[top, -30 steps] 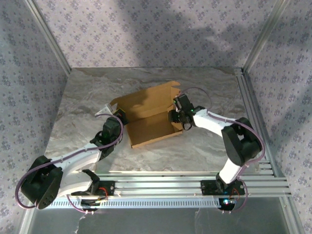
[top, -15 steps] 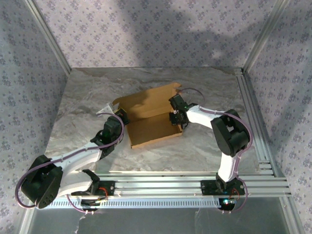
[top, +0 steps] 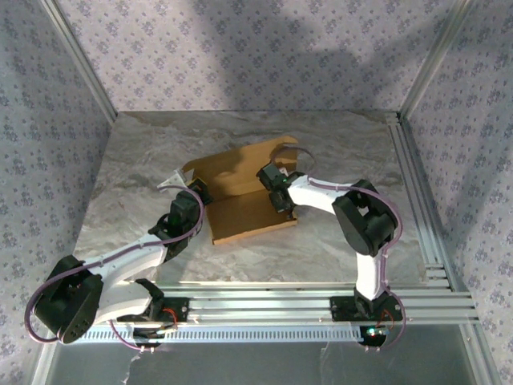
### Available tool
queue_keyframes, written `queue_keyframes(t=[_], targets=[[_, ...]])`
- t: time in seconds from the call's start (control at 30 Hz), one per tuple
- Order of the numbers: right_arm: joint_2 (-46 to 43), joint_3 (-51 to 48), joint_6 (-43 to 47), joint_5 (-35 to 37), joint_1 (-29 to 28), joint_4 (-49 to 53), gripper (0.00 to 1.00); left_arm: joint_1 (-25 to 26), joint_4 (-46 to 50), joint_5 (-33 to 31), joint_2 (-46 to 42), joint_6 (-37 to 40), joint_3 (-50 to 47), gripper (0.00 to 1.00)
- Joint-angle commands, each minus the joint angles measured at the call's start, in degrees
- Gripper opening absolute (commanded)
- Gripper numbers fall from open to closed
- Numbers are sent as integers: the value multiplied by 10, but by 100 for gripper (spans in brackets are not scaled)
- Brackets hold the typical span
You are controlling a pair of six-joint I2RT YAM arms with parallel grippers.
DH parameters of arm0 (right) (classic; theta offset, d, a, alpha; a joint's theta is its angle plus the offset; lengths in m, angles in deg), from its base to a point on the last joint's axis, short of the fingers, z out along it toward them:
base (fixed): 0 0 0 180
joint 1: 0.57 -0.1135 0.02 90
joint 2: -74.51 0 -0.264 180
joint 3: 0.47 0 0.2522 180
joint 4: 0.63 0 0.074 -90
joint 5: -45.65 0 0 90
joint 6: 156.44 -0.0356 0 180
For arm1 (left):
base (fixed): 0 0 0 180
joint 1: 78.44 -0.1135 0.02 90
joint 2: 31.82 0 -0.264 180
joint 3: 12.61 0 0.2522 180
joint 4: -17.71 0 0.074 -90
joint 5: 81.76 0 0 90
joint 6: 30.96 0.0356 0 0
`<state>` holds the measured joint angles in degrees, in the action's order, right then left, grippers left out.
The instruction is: Fold the paper box
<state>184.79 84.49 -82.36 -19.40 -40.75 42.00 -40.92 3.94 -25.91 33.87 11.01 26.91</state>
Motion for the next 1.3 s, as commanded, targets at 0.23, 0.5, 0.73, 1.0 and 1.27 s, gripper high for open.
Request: queue_keyframes(t=[0.23, 0.5, 0.73, 1.0, 1.27], targets=[[-80, -15, 38, -149, 37, -17, 40, 1, 48, 8, -8, 1, 2, 0], [-104, -22, 35, -194, 64, -6, 43, 1, 46, 7, -8, 0, 2, 0], [-63, -16, 47, -195, 87, -17, 44, 1, 47, 10, -10, 2, 3, 0], [-10, 12, 53, -149, 79, 17, 34, 2, 52, 9, -14, 7, 5, 0], [-7, 8, 51, -47, 38, 35, 0, 1, 51, 10, -8, 7, 8, 0]])
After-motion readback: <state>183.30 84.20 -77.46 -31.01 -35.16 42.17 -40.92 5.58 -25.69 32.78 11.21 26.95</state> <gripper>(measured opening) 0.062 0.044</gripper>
